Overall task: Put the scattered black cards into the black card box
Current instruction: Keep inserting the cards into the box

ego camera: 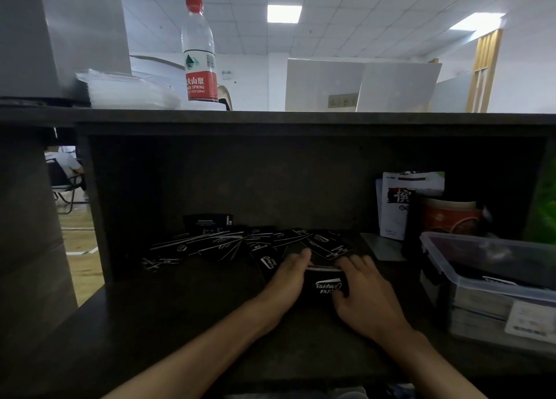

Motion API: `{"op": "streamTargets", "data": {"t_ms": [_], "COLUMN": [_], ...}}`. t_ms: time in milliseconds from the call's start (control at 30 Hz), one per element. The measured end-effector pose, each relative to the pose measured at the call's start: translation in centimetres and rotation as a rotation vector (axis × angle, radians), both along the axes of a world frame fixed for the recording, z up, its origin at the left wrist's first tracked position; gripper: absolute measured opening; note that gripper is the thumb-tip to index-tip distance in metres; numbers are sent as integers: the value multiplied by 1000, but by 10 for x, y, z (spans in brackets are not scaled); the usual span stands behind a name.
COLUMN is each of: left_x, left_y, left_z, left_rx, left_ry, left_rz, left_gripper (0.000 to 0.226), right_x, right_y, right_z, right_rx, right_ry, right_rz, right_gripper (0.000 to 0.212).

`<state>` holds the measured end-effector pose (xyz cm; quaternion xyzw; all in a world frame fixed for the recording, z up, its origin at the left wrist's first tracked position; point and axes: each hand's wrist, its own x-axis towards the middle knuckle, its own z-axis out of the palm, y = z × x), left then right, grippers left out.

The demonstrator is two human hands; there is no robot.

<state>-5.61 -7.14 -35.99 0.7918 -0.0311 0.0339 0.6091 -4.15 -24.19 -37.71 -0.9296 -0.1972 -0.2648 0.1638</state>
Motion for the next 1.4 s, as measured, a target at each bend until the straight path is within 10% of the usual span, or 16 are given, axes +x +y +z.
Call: {"op": "streamTargets", "data": {"t_ms": [233, 367, 467, 767, 900, 1033, 1200, 1300, 1400], "left_x": [13, 25, 26, 16, -1, -6, 5, 21, 25], "left_y": [7, 46, 47, 64, 46, 20, 41, 85, 127], "left_z": [11, 9, -5, 1, 9, 5, 5, 9, 2], "left_rx": [-3, 814, 986, 426, 430, 311, 160, 534, 1101], "left_ry": [-1, -5, 129, -152, -451, -331, -190, -175, 19], "left_rz": [-10, 481, 553, 645, 271, -94, 4, 414, 532], "left_gripper": [26, 67, 99, 16, 17, 26, 24, 9, 43], "right_x": [0, 0, 0, -5, -4, -3, 0, 0, -7], "right_y": [-3, -3, -2, -4, -5, -6, -4, 5, 19], "right_z": [-2, -2, -2, -1, -2, -4, -1, 2, -1], "right_rx": [11, 32, 27, 59, 78, 173, 20, 93, 118], "right_ry": [-15, -27, -28, -27, -19, 46, 27, 1, -22], "right_rz": [41, 33, 29, 46, 62, 85, 70, 73, 80], "right_gripper": [36, 30, 31, 26, 34, 62, 45, 26, 23]}}
